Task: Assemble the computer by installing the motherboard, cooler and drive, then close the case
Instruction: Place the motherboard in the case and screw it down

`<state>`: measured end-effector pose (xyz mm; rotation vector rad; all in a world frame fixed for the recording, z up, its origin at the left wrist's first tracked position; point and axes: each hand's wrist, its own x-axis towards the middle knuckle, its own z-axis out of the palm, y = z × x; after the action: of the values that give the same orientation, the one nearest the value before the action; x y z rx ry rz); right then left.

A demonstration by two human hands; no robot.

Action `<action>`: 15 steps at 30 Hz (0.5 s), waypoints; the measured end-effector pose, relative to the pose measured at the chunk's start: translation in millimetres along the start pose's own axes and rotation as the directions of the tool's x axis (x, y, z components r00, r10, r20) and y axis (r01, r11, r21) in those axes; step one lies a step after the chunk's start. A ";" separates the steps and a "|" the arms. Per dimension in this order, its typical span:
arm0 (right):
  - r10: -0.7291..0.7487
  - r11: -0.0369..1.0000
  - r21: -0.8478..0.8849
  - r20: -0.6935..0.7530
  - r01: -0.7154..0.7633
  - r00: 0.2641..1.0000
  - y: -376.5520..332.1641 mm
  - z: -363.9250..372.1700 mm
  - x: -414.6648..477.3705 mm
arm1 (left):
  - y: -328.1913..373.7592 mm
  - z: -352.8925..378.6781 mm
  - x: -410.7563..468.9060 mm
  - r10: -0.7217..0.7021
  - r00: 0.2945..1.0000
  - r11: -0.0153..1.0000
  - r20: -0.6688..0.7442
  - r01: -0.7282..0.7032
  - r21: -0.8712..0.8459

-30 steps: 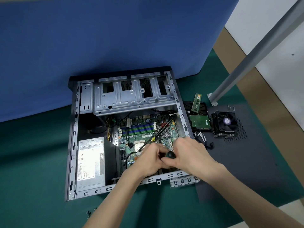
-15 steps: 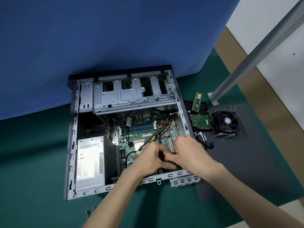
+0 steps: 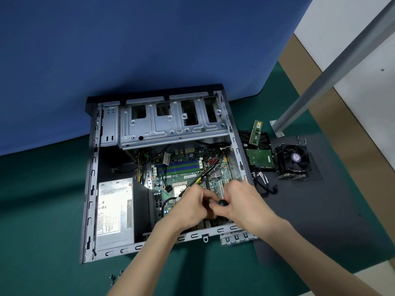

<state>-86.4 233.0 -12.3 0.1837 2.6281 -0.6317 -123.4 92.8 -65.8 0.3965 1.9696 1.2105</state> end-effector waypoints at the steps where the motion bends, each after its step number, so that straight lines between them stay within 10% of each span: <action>1: 0.004 1.000 -0.014 -0.007 -0.005 1.000 -2.1 0.7 1.1 | -0.7 1.0 0.5 -0.002 1.000 0.999 -0.013 0.003 0.035; 9: 0.219 0.909 0.371 -0.042 -0.188 0.975 6.7 -30.9 -4.9 | -9.1 -1.0 1.9 -0.163 0.974 0.985 -0.159 0.171 0.040; 15: 0.207 0.344 0.939 -0.063 -0.012 0.976 71.6 -83.7 -4.2 | -7.3 5.3 5.8 -0.204 0.967 0.964 -0.150 0.225 0.143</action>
<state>-98.1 334.9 28.0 0.7790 1.9743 -2.1186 -122.3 96.0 -76.0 0.1772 2.1706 0.9666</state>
